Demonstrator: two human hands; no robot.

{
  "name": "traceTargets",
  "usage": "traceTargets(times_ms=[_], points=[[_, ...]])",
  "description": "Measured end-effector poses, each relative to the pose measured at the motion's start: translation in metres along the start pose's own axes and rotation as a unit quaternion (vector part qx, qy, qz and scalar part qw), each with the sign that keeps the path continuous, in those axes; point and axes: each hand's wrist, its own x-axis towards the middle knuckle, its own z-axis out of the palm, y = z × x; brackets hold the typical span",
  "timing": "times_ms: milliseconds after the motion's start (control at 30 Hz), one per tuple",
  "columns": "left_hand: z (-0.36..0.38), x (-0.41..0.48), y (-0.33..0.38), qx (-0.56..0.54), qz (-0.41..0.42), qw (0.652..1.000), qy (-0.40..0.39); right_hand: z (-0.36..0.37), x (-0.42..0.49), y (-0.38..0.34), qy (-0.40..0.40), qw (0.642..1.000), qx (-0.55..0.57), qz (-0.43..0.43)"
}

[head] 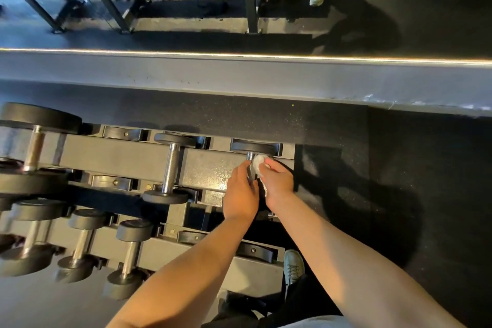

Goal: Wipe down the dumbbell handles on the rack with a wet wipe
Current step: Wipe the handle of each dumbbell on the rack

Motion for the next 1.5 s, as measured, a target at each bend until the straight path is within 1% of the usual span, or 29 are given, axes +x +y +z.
traceTargets(times_ms=[100,200,267,367,467,600,800,833,900,967,1033,1067,1133,1200,1267,1400,1500], points=[[-0.008,0.004,-0.009,0.007,0.026,1.0,0.013,0.004,0.004,0.002,-0.027,1.0,0.001,0.002],[-0.013,0.007,-0.013,-0.009,0.018,1.0,0.004,0.017,0.002,-0.005,-0.002,1.0,-0.026,-0.014],[-0.016,0.009,-0.015,-0.015,0.005,1.0,-0.001,0.029,0.004,-0.007,0.014,0.999,-0.046,-0.009],[-0.021,0.012,-0.019,-0.031,0.0,0.999,-0.014,0.042,0.012,-0.009,0.008,0.995,-0.098,-0.002],[-0.024,0.014,-0.022,-0.033,0.001,0.999,-0.028,0.047,0.018,-0.008,0.011,0.993,-0.119,-0.007],[-0.025,0.016,-0.026,-0.043,0.009,0.998,-0.038,0.044,0.021,-0.004,0.005,0.989,-0.142,-0.035],[-0.025,0.018,-0.028,-0.064,0.01,0.997,-0.05,0.031,0.007,0.003,0.04,0.988,-0.127,-0.082],[-0.025,0.018,-0.028,-0.066,0.008,0.996,-0.052,0.03,0.004,0.005,0.029,0.987,-0.13,-0.09],[-0.025,0.019,-0.029,-0.067,0.003,0.996,-0.056,0.03,-0.002,0.006,-0.018,0.986,-0.135,-0.095],[-0.025,0.019,-0.028,-0.071,0.0,0.996,-0.055,0.03,-0.007,0.004,-0.065,0.989,-0.107,-0.074],[-0.026,0.017,-0.026,-0.089,-0.01,0.995,-0.055,0.027,-0.009,0.0,-0.088,0.993,-0.071,-0.043],[-0.027,0.017,-0.026,-0.096,-0.015,0.994,-0.055,0.025,-0.007,-0.001,-0.094,0.991,-0.077,-0.051],[-0.028,0.017,-0.026,-0.098,-0.021,0.993,-0.057,0.023,-0.003,0.0,-0.091,0.982,-0.133,-0.095],[-0.029,0.017,-0.026,-0.088,-0.022,0.994,-0.058,0.027,-0.001,0.0,-0.066,0.977,-0.161,-0.12],[-0.03,0.017,-0.024,-0.082,-0.024,0.995,-0.06,0.033,0.003,-0.002,-0.041,0.98,-0.161,-0.113],[-0.031,0.016,-0.022,-0.086,-0.019,0.994,-0.06,0.04,0.017,-0.006,-0.03,0.987,-0.148,-0.064],[-0.03,0.016,-0.021,-0.084,-0.013,0.995,-0.06,0.04,0.018,-0.006,-0.033,0.978,-0.186,-0.086]])
